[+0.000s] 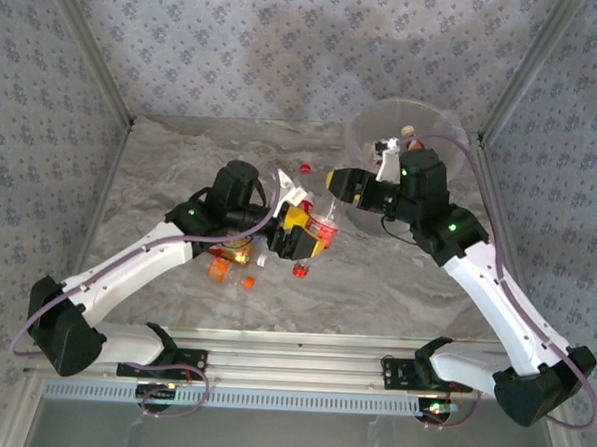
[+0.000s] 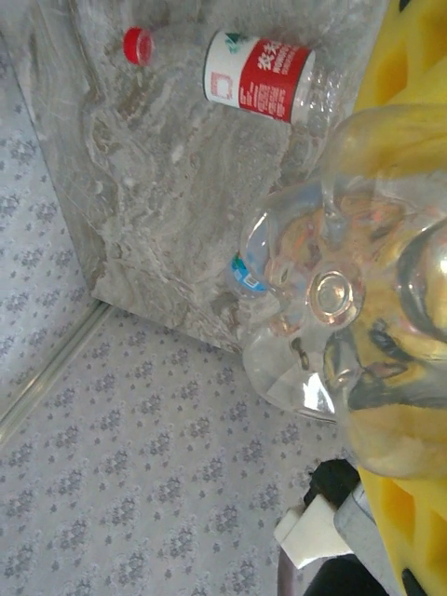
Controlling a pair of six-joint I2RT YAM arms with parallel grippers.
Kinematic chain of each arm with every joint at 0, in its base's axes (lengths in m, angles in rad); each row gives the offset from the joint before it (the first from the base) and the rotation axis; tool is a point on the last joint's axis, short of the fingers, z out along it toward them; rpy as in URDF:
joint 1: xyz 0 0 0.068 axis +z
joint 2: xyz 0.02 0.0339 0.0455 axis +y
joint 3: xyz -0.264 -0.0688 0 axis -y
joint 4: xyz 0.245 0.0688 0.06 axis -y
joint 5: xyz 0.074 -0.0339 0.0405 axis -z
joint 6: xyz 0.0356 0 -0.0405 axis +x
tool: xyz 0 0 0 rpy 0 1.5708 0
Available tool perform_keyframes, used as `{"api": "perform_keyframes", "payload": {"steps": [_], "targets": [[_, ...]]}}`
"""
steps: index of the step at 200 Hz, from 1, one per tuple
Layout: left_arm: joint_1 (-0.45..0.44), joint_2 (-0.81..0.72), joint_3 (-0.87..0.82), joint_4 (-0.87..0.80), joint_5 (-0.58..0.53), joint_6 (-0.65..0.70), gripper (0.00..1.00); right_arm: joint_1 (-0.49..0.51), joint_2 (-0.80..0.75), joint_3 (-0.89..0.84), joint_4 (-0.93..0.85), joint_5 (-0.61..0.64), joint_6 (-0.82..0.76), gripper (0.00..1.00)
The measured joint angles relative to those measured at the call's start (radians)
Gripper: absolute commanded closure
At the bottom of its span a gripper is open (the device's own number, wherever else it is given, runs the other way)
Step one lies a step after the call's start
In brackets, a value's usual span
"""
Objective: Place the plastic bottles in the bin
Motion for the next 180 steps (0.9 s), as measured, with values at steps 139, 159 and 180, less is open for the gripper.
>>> {"api": "perform_keyframes", "payload": {"steps": [139,159,180], "targets": [[0.003,-0.206,-0.002,-0.100,-0.325,0.249,0.00,-0.431,0.083,0.420,-0.081,0.142,-0.100,0.46],[0.003,-0.203,-0.034,-0.106,-0.337,0.252,0.00,-0.452,0.164,0.454,-0.052,0.191,-0.100,0.46],[0.003,-0.197,-0.034,-0.105,-0.339,0.253,0.00,-0.464,0.243,0.488,-0.022,0.232,-0.099,0.46]]}}
